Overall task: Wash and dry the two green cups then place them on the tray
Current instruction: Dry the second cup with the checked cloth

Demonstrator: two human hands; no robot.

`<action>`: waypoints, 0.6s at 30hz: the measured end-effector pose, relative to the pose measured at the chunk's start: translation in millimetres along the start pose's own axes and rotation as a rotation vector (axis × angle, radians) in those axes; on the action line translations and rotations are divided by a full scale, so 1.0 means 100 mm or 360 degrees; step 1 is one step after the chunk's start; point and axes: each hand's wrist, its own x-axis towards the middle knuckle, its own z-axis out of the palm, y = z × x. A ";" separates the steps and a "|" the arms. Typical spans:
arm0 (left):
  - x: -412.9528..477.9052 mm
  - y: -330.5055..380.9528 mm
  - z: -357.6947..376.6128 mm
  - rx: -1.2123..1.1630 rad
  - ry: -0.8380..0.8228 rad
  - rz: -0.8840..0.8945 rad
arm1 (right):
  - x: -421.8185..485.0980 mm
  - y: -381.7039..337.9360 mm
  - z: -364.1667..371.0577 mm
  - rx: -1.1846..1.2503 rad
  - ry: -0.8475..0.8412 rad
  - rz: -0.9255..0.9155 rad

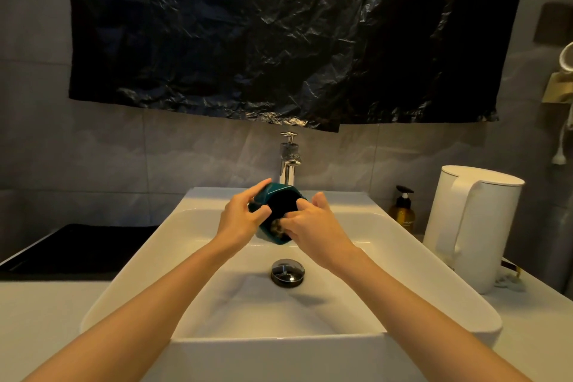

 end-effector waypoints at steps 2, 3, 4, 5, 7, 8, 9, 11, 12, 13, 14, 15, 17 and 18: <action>-0.01 -0.01 0.00 0.0038 0.0002 0.0010 | -0.01 0.00 0.02 0.0294 -0.0088 0.0045; -0.01 -0.02 0.01 0.0035 0.0003 0.0007 | -0.03 -0.02 0.02 0.0440 -0.0079 0.0098; 0.00 -0.02 0.02 0.0020 0.0002 0.0001 | -0.04 -0.04 0.03 0.0556 -0.0013 0.0139; 0.01 -0.01 0.02 0.0006 -0.0003 -0.0001 | -0.04 -0.06 0.02 0.0625 0.0044 0.0167; 0.02 0.00 0.02 -0.0005 -0.0011 0.0002 | -0.05 -0.06 0.01 0.0602 0.0065 0.0172; 0.02 0.00 0.01 -0.0008 -0.0010 0.0003 | -0.05 -0.05 0.02 0.0482 0.0085 0.0128; 0.02 0.00 0.01 -0.0008 -0.0006 0.0002 | -0.05 -0.03 0.03 0.0312 0.0098 0.0084; 0.04 0.00 0.00 -0.0002 0.0002 -0.0002 | -0.04 -0.01 0.00 0.0007 0.0030 0.0082; 0.04 0.00 -0.01 0.0000 0.0004 -0.0003 | -0.03 -0.01 0.01 -0.0058 -0.0012 0.0073; 0.05 -0.01 -0.02 0.0003 0.0002 0.0000 | -0.02 -0.01 0.02 -0.0065 -0.0010 0.0035; 0.05 -0.01 -0.03 0.0008 -0.0006 0.0004 | -0.01 0.00 0.02 -0.0021 0.0012 -0.0012; 0.04 -0.02 -0.03 0.0014 -0.0018 0.0008 | -0.01 0.00 0.03 0.0079 0.0046 -0.0057; 0.04 -0.02 -0.01 0.0018 -0.0057 -0.0004 | -0.02 0.01 0.04 0.0357 0.0114 -0.0103; 0.03 -0.01 0.01 0.0005 -0.0079 -0.0015 | -0.02 0.01 0.04 0.0441 0.0153 -0.0094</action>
